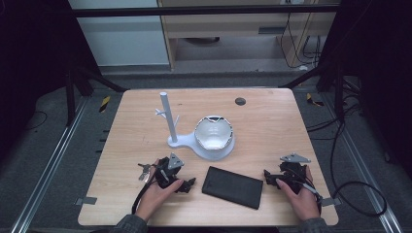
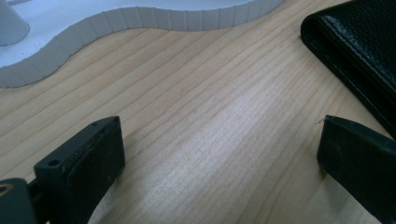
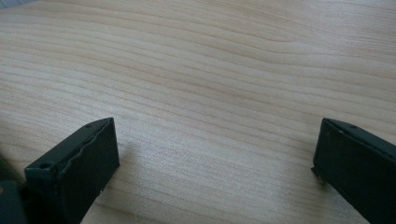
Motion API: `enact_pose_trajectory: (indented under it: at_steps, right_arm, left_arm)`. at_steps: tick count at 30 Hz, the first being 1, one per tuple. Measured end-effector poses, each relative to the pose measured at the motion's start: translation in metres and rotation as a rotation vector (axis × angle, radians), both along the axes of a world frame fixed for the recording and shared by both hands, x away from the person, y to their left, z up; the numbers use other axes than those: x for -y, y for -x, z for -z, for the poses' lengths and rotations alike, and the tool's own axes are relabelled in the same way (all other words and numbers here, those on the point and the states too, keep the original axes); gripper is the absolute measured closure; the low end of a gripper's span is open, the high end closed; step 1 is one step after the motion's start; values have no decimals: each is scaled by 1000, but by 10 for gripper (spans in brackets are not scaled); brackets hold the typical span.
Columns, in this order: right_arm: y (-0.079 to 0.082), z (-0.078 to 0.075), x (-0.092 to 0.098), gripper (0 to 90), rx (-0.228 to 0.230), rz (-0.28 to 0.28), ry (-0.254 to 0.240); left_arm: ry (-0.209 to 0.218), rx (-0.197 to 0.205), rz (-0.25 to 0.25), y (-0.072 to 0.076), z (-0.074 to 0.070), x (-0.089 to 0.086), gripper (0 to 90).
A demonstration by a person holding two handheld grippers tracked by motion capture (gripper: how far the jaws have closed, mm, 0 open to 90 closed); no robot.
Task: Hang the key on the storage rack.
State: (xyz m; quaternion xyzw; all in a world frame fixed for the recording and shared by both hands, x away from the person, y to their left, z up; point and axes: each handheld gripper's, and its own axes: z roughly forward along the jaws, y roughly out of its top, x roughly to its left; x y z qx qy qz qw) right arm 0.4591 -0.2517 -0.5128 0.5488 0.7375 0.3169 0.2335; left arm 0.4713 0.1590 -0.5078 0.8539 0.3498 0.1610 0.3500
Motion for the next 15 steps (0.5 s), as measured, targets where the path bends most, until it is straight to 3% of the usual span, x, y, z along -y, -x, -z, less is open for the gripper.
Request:
enact_pose_trajectory:
  at_steps: [9,12,15]
  right_arm:
    - [1,0,0,4,2,3,4]
    - [1,0,0,4,2,4,2]
    - [1,0,0,4,2,5,2]
  left_arm:
    - [-42,58,-13,12,-21,-10,53]
    - [-22,51,-30,13,-28,-21,53]
    - [-57,52,-46,10,-36,-29,53]
